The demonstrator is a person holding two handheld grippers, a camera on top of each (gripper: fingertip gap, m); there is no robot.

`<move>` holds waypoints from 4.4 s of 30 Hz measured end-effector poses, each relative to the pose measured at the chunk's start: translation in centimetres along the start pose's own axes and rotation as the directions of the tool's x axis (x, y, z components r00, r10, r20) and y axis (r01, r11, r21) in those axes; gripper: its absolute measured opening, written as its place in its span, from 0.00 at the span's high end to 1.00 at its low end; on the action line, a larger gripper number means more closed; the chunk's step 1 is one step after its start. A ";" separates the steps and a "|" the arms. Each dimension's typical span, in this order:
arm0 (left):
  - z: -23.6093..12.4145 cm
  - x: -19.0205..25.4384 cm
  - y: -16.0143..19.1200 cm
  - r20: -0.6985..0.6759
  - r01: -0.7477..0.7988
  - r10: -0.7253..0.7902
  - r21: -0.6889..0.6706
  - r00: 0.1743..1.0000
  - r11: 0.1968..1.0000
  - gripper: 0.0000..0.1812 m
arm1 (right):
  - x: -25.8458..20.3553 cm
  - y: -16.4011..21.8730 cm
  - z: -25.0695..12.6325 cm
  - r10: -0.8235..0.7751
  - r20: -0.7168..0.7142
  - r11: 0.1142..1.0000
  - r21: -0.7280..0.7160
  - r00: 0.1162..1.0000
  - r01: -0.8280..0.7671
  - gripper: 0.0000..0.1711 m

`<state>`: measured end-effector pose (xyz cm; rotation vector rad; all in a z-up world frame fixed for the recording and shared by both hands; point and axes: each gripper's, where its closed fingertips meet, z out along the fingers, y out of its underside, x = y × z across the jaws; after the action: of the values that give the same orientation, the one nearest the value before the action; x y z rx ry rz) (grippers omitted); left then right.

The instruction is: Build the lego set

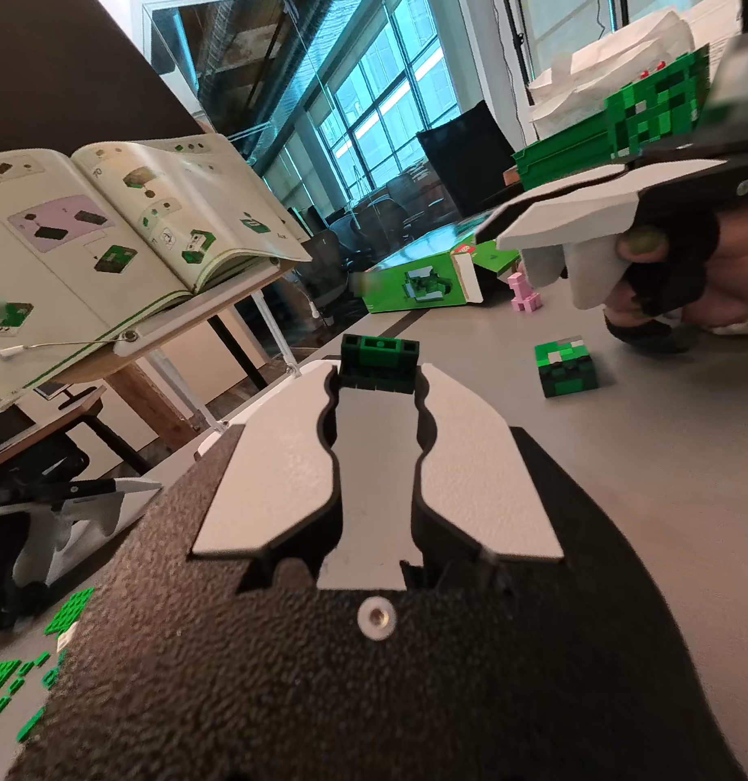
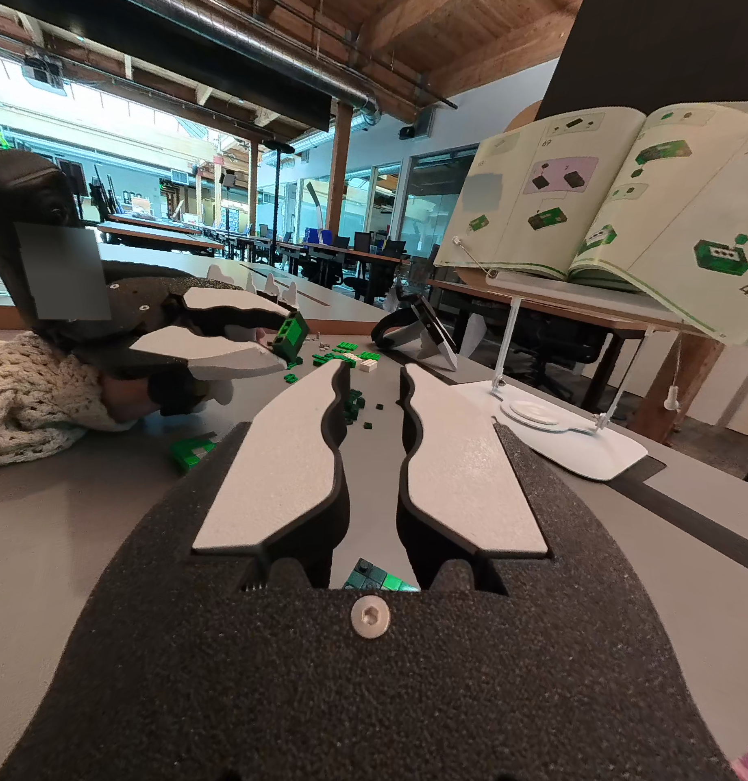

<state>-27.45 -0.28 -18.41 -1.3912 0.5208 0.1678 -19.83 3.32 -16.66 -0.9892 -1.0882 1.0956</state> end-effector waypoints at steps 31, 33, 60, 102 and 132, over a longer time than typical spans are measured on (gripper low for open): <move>-0.4 0.4 -1.0 -0.039 0.040 -0.038 0.064 0.999 0.997 0.81 | -0.8 0.6 0.2 -0.038 0.030 0.999 -0.038 0.999 0.039 0.90; -0.4 0.7 -1.0 -0.055 0.045 -0.041 0.060 0.998 0.997 0.81 | -0.8 0.6 0.2 -0.040 0.032 0.998 -0.040 0.999 0.042 0.90; -1.6 8.1 -1.8 -0.441 -0.166 0.179 0.068 0.880 0.984 0.81 | -9.4 2.5 -0.5 0.725 0.461 0.684 -0.572 0.511 -0.454 0.75; -5.1 5.5 7.3 -0.528 -0.291 -0.044 -0.535 0.848 0.793 0.81 | -6.4 -0.3 -1.9 0.524 0.496 0.851 -0.274 0.693 -0.447 0.89; 4.0 12.3 1.3 -0.893 -0.082 -0.391 -0.417 0.223 0.905 0.81 | -1.9 5.8 -6.1 -0.730 0.391 0.596 -0.034 0.560 0.802 0.89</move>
<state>-16.19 1.51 -24.64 -1.8393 1.4661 -0.9590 -15.06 2.03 -23.73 -0.3508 -1.7363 0.4011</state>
